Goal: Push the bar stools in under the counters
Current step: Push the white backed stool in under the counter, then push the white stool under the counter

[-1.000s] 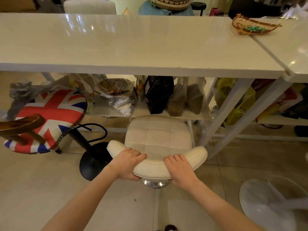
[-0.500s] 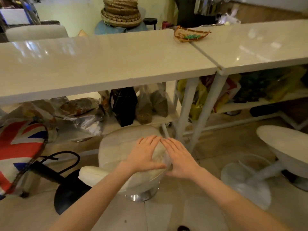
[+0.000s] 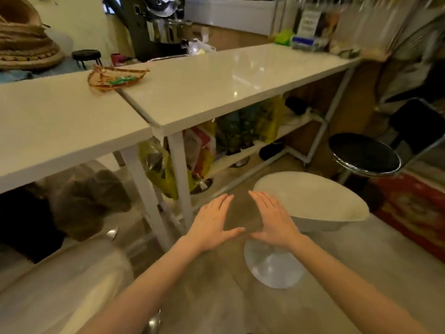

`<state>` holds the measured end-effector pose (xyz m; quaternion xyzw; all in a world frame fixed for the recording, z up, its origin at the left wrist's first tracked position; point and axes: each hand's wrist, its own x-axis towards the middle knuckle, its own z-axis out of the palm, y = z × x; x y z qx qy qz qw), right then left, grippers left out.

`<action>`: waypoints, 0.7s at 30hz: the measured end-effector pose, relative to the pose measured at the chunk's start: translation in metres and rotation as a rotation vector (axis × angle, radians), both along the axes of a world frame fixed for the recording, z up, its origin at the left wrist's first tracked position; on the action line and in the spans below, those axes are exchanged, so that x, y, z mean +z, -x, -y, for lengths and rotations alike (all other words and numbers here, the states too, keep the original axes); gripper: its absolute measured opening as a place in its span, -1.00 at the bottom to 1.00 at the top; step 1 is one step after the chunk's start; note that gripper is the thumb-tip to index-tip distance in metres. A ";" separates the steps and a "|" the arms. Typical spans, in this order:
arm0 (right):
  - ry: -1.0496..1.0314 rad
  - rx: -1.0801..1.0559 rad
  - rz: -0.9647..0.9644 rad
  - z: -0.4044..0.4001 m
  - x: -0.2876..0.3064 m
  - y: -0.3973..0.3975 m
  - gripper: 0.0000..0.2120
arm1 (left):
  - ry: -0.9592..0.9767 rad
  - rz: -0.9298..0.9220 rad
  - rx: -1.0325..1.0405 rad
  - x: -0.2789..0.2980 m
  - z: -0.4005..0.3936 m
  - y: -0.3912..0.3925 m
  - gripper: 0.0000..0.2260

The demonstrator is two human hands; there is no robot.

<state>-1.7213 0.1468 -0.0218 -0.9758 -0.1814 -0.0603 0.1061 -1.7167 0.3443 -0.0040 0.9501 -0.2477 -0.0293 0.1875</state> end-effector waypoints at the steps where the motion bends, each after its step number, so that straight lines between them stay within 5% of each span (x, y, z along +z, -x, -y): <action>1: 0.014 -0.020 -0.015 0.022 -0.001 -0.005 -0.01 | -0.001 -0.008 -0.027 -0.002 0.022 -0.009 -0.22; 14: -0.008 -0.282 -0.223 0.243 -0.023 -0.029 0.01 | -0.076 -0.121 -0.352 -0.039 0.223 -0.088 -0.07; 21: -0.021 -0.387 -0.271 0.302 -0.046 -0.056 -0.51 | -0.147 -0.266 -0.550 -0.067 0.293 -0.113 -0.16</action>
